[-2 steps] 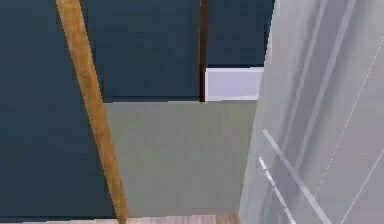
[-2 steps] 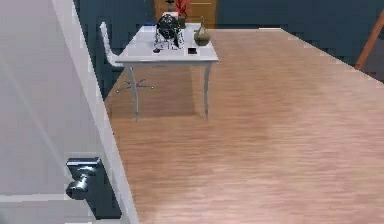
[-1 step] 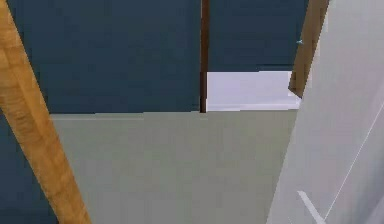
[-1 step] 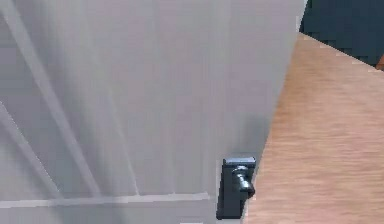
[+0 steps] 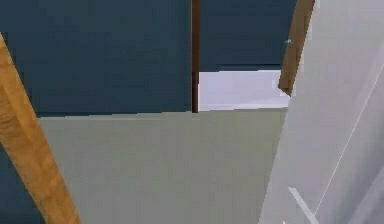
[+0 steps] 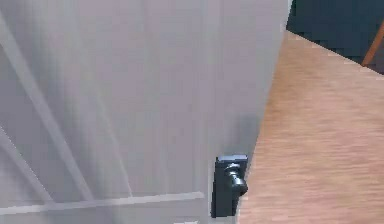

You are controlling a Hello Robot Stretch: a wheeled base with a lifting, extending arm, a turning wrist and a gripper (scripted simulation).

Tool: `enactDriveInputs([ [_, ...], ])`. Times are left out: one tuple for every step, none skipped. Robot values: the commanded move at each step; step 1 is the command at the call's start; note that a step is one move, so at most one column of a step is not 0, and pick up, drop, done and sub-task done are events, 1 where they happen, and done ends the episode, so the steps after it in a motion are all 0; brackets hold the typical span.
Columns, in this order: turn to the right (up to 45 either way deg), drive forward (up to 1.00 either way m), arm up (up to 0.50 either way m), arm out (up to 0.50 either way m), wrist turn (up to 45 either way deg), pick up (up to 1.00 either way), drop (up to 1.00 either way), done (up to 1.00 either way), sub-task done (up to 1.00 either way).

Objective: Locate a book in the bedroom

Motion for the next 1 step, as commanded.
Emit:
enactDriveInputs([
  [-3.0,0.00,0.00,0.00,0.0,0.00,0.00,0.00,0.00],
])
